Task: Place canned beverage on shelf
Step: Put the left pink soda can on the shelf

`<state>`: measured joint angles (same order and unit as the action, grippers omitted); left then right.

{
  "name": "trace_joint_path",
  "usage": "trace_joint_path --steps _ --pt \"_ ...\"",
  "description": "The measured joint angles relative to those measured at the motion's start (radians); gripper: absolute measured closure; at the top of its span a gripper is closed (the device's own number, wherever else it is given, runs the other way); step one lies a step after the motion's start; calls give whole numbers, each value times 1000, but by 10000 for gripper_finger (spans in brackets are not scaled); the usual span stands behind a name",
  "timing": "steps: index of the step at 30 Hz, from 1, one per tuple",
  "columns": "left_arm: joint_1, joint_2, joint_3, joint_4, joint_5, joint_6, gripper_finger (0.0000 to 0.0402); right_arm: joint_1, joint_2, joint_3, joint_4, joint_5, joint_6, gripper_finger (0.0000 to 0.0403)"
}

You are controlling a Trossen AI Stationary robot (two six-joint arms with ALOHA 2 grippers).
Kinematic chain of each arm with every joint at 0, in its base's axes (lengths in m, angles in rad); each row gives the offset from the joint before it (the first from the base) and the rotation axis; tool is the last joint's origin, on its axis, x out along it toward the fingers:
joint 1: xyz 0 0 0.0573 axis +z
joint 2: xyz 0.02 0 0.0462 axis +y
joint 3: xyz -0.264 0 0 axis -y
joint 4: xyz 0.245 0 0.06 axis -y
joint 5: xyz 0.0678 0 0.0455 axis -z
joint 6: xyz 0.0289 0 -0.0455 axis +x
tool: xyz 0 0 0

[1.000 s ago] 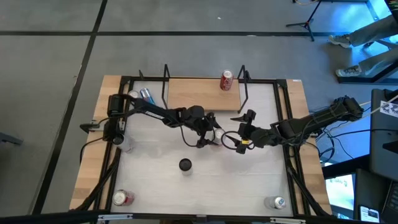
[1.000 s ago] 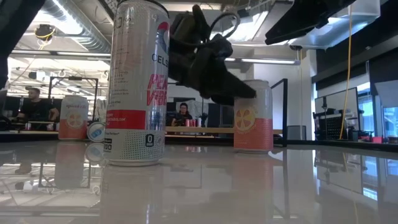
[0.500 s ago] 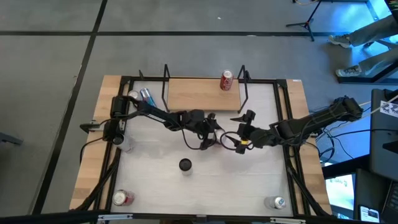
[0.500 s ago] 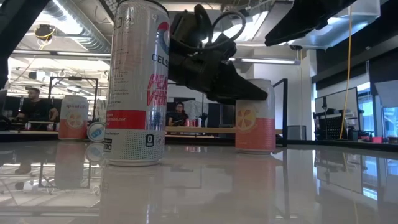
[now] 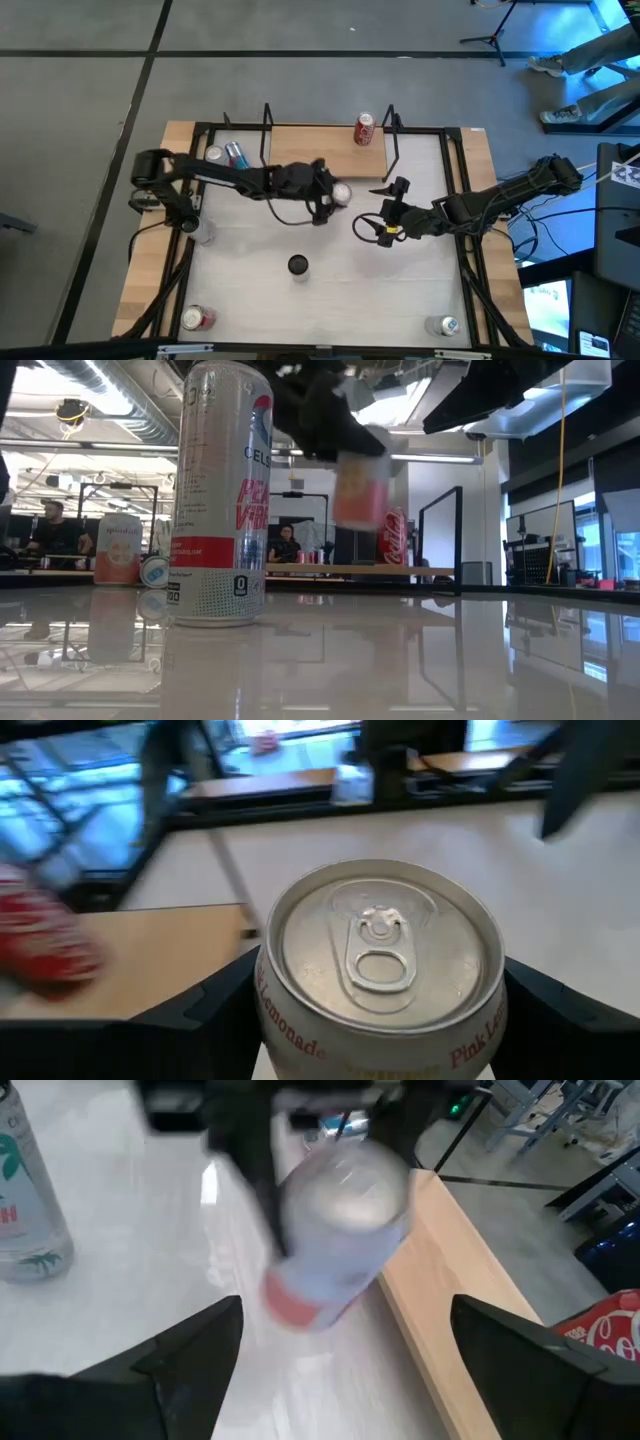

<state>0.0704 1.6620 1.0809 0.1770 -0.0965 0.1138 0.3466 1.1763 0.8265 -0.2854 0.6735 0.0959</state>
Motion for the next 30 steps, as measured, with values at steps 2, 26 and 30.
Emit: trace_joint_path --steps 2,26,30 --pt "13 -45 0 -23 -18 13 131 0 0 0 0 0 0 49" --pt "386 135 151 116 115 -58 131 1 0 0 -112 -13 36 49" --pt "419 209 252 31 130 -61 131 1 0 0 -134 -16 58 49"
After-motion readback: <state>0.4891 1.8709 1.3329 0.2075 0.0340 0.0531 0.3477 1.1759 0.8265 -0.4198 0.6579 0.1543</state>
